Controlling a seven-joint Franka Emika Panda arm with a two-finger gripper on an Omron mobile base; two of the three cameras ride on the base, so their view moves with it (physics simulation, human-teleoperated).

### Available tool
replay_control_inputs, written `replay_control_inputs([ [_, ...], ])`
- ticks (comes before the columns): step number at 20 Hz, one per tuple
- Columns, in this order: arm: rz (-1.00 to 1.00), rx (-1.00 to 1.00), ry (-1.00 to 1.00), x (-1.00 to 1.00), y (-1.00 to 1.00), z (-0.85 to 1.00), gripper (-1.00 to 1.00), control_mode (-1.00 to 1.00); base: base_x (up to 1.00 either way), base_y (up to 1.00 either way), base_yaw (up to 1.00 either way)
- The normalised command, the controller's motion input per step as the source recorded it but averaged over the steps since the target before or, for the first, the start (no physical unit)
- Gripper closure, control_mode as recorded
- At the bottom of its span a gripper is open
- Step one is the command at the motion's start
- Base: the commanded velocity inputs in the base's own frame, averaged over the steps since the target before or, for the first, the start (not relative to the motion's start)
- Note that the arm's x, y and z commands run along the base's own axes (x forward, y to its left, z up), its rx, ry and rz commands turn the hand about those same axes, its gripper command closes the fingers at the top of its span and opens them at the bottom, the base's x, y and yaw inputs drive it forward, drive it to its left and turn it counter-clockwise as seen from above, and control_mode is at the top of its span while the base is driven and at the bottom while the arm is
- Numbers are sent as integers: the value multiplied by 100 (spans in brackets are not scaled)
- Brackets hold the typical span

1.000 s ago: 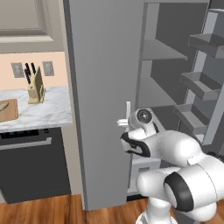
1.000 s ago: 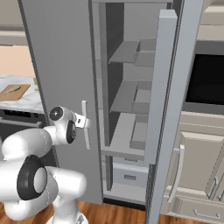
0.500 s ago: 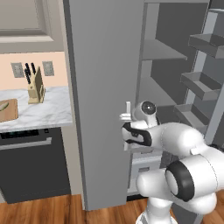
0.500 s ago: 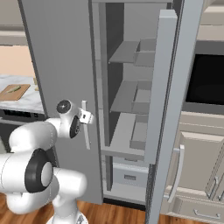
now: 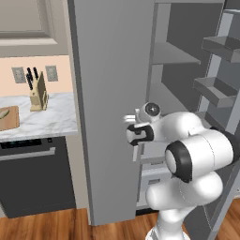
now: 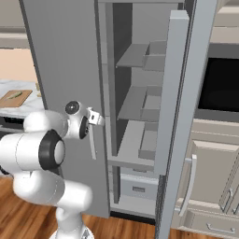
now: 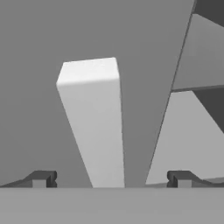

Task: Retrieve a lemon from the fridge and place it on the cutting board with the fish.

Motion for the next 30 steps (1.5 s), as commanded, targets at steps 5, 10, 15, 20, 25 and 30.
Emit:
replay_control_inputs([
  [5,0,0,-14,32,21,-8,-100,-100,0,0,0],
  [10,0,-3,-15,47,0,-12,-100,-100,0,0,0],
  [15,0,0,0,30,0,0,100,-100,0,0,0],
  [20,0,-2,4,2,0,15,100,-100,0,0,0],
  [25,-7,-1,20,-22,14,48,100,-100,0,0,0],
  [30,-15,0,28,-58,35,54,100,-100,0,0,0],
])
